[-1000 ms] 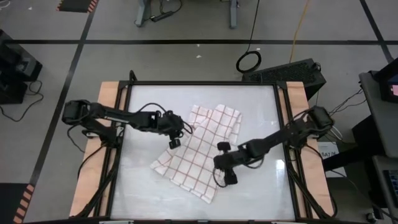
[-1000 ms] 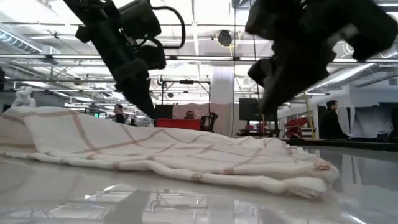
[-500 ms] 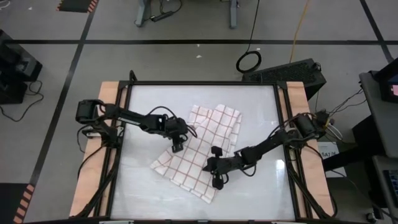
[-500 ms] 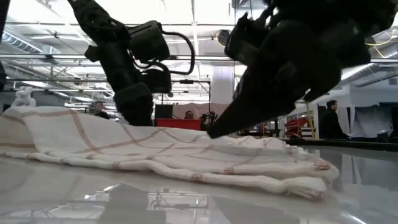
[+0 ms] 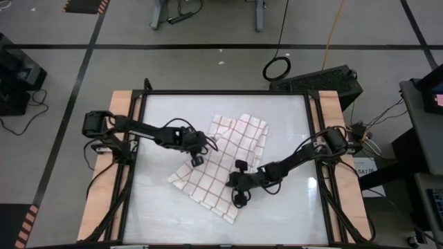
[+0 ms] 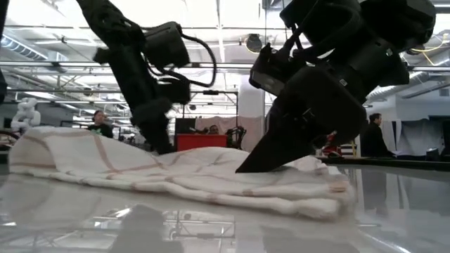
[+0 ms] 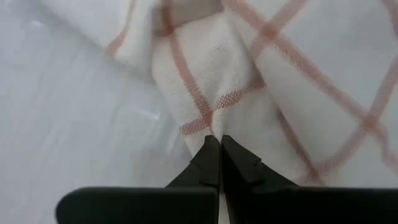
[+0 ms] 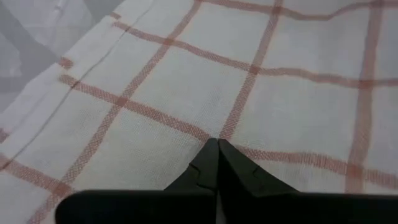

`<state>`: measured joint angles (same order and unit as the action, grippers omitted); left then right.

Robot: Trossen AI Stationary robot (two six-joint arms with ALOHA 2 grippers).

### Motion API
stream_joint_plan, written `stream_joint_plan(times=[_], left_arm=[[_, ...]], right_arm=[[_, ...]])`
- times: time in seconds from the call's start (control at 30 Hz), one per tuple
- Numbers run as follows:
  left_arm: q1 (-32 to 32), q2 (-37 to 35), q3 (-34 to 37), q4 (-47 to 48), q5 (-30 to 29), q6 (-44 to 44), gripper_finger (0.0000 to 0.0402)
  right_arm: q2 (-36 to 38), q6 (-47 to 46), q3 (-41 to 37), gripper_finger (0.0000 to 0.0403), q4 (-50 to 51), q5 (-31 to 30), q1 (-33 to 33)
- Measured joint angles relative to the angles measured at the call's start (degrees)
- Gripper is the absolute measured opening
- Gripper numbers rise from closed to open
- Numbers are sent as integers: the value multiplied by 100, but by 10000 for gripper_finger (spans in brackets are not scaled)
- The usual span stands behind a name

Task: Roll towel
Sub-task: Fold the white checkered towel

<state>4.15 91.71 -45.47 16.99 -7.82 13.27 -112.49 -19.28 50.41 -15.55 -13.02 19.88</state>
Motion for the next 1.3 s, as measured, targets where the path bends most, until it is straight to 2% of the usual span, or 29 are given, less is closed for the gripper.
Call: stream_joint_plan(times=[0.13, 0.27, 0.4, 0.5, 0.73, 0.9, 1.1, 1.2, 1.3], left_arm=[[-183, -546, -2, 481, -287, 385, 3], [-450, -1020, -7, 896, -239, 998, 3], [-704, -1109, -4, 1042, -228, 1287, 7], [-762, -1090, -4, 1010, -440, 1256, 27], [-755, -1066, 6, 753, -377, -134, 106], [-777, -958, 74, -559, -209, -1431, 142], [-568, -213, 89, -617, -438, -2429, 135], [-452, 10, 100, -791, -756, -2557, 120], [-280, 19, 92, -1075, -835, -2534, 105]], right_arm=[[33, 54, 0, 0, 280, 51, -2], [154, 176, -12, 0, 420, 99, -2], [397, 427, -35, 0, 672, 191, 0], [580, 643, -39, 0, 937, 333, -48], [813, 808, -40, 0, 1543, 694, -87], [824, 923, -31, 0, 1678, 813, -92], [826, 1049, -22, 0, 1743, 870, -74], [831, 1080, -22, 0, 1793, 877, -6], [833, 1123, -22, 0, 1825, 919, 46]])
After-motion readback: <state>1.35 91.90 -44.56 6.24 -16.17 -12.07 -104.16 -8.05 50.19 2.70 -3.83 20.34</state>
